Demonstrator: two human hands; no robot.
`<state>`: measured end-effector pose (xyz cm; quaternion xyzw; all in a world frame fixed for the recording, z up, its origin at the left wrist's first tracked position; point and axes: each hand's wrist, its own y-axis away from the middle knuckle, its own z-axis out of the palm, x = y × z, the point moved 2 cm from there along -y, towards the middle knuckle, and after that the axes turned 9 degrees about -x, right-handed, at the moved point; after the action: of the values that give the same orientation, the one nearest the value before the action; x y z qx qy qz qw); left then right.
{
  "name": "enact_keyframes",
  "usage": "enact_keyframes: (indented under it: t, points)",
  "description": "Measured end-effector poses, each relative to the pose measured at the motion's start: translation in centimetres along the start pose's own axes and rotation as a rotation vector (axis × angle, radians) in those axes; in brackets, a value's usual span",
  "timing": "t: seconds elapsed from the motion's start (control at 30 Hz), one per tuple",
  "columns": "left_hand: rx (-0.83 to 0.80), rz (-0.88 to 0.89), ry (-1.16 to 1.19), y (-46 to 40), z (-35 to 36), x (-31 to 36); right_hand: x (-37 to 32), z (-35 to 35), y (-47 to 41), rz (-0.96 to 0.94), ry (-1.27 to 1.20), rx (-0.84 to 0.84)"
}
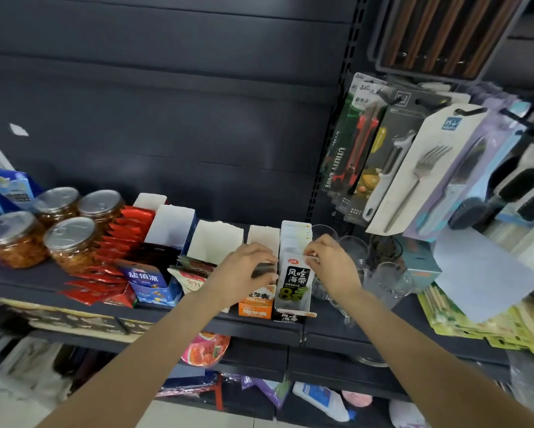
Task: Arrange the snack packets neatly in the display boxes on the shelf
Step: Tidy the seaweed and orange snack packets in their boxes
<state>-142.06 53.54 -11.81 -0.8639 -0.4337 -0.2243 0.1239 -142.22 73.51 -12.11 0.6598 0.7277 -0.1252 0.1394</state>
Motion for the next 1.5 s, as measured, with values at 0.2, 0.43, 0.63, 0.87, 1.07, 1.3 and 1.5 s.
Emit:
enact_keyframes:
  t: [0.2, 0.43, 0.63, 0.87, 1.07, 1.3, 1.5]
  points:
    - [-0.229, 0.069, -0.088, -0.2, 1.2, 1.2, -0.1, -0.1, -1.1, 0.024, 0.013, -0.029]
    - [-0.171, 0.086, -0.082, -1.3, 1.5, 1.5, 0.5, -0.1, -1.2, 0.013, -0.089, -0.030]
    - [-0.287, 0.088, -0.132, -1.3, 2.4, 2.0, 1.0, -0.2, -1.1, 0.011, -0.113, -0.024]
    - [-0.224, 0.071, -0.139, -1.7, 2.7, 1.7, 0.6, -0.4, -1.3, -0.015, -0.116, -0.028]
    - [-0.147, -0.059, 0.226, -1.8, 1.5, 2.5, 1.2, -0.5, -1.9, 0.001, -0.118, -0.151]
    - [0.096, -0.159, 0.582, -1.7, -2.2, 2.3, 0.9, -1.1, -1.9, -0.014, -0.054, -0.192]
    - [0.215, -0.135, 0.642, -2.2, -5.1, 3.2, -2.1, -6.8, -0.2, -0.167, -0.616, -0.050]
